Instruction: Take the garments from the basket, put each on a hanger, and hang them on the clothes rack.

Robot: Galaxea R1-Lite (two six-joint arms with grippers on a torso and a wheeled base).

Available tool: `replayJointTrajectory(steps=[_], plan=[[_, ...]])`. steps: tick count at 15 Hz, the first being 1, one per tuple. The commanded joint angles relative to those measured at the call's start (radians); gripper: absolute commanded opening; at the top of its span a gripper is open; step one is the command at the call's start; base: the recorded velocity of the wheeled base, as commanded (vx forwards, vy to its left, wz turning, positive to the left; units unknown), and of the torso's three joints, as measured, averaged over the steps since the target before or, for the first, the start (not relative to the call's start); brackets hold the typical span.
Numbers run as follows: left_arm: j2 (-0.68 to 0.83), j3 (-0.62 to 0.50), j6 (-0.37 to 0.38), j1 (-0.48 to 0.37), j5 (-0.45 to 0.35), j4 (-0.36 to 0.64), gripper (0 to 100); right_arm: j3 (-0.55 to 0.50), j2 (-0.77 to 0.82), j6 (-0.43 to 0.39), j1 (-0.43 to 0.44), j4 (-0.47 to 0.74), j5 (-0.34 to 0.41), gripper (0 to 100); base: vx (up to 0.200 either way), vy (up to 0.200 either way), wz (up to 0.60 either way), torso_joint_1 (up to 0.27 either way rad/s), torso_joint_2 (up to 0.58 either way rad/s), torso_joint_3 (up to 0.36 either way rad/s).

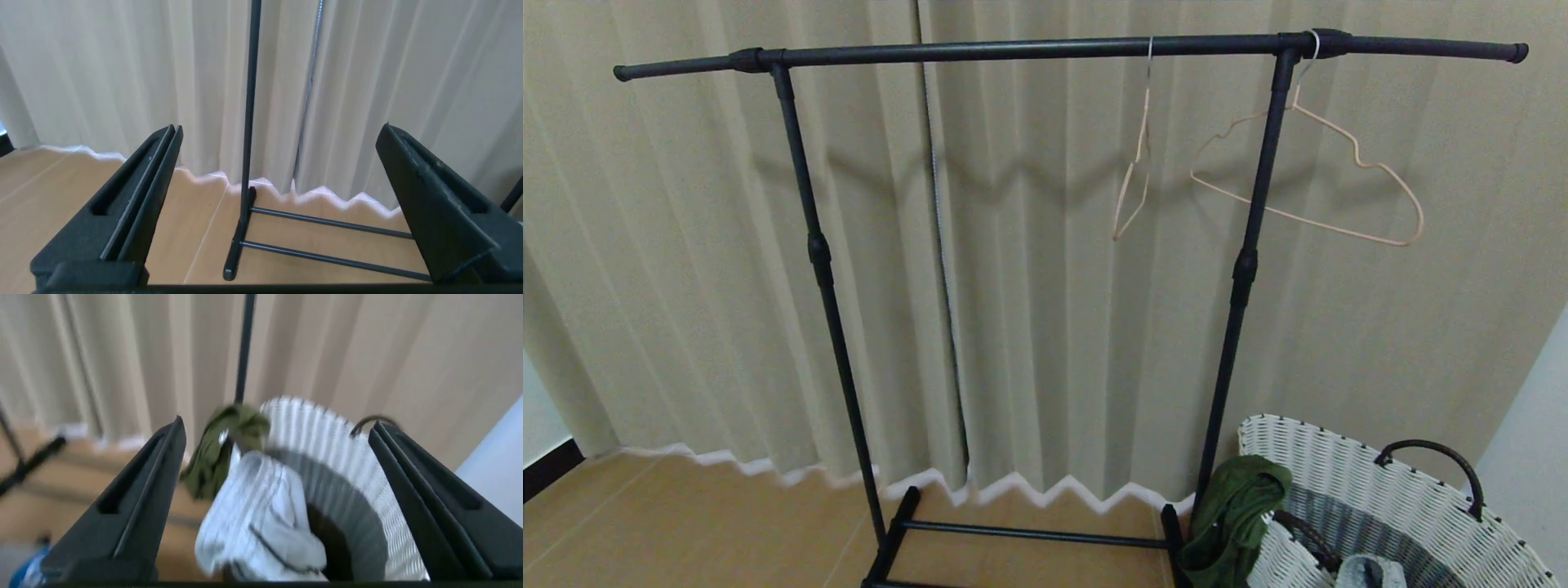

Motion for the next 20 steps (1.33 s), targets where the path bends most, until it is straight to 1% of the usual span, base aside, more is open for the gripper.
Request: replayJointTrajectory(steps=[1,2,3,5,6,7,8,10,11,12,15,16,17,19,20], plan=[[0.001,0.000,-0.001,0.000,0.000,0.001,100,-0.123,0.382,-0.040,0.056,0.044,-0.007,100,0.000,0.000,0.00,0.000,0.00,0.000],[0.001,0.000,-0.001,0.000,0.000,0.001,100,-0.181,0.572,-0.083,0.053,0.041,-0.010,100,0.000,0.000,0.00,0.000,0.00,0.000],[0.001,0.000,-0.001,0.000,0.000,0.001,100,-0.213,0.698,-0.136,0.044,0.041,-0.028,100,0.000,0.000,0.00,0.000,0.00,0.000],[0.001,0.000,0.001,0.000,0.000,0.001,100,-0.222,0.879,-0.243,0.017,0.033,-0.097,100,0.000,0.000,0.00,0.000,0.00,0.000],[0.001,0.000,0.001,0.000,0.000,0.001,100,-0.215,0.989,-0.320,0.013,-0.022,-0.131,100,0.000,0.000,0.00,0.000,0.00,0.000],[0.001,0.000,0.001,0.000,0.000,-0.001,100,-0.210,1.078,-0.347,0.011,-0.076,-0.137,100,0.000,0.000,0.00,0.000,0.00,0.000],[0.001,0.000,0.001,0.000,-0.001,0.001,100,-0.212,1.163,-0.361,0.011,-0.112,-0.137,100,0.000,0.000,0.00,0.000,0.00,0.000],[0.001,0.000,0.001,0.000,-0.001,0.001,100,-0.216,1.267,-0.373,0.011,-0.137,-0.138,100,0.000,0.000,0.00,0.000,0.00,0.000],[0.001,0.000,-0.001,0.000,0.000,0.001,100,-0.222,1.364,-0.375,0.011,-0.151,-0.138,100,0.000,0.000,0.00,0.000,0.00,0.000],[0.001,0.000,-0.001,0.000,0.000,0.001,100,-0.227,1.424,-0.375,0.011,-0.171,-0.138,100,0.000,0.000,0.00,0.000,0.00,0.000],[0.001,0.000,-0.002,0.000,0.000,-0.001,100,-0.232,1.603,-0.375,0.011,-0.300,-0.174,100,0.000,0.000,0.00,0.000,0.00,0.000],[0.001,0.000,-0.004,0.000,0.000,-0.001,100,-0.235,1.654,-0.375,0.010,-0.353,-0.188,100,0.000,0.000,0.00,0.000,0.00,0.000],[0.001,0.000,-0.004,0.000,0.002,-0.001,100,-0.245,1.683,-0.375,0.005,-0.378,-0.195,100,0.000,0.000,0.00,0.000,0.00,0.000],[0.001,0.000,-0.004,0.000,0.002,-0.001,100,-0.284,1.747,-0.375,-0.030,-0.384,-0.223,100,0.000,0.000,0.00,0.000,0.00,0.000],[0.001,0.000,-0.004,0.000,0.002,-0.001,100,-0.290,1.756,-0.375,-0.035,-0.386,-0.227,100,0.000,0.000,0.00,0.000,0.00,0.000]])
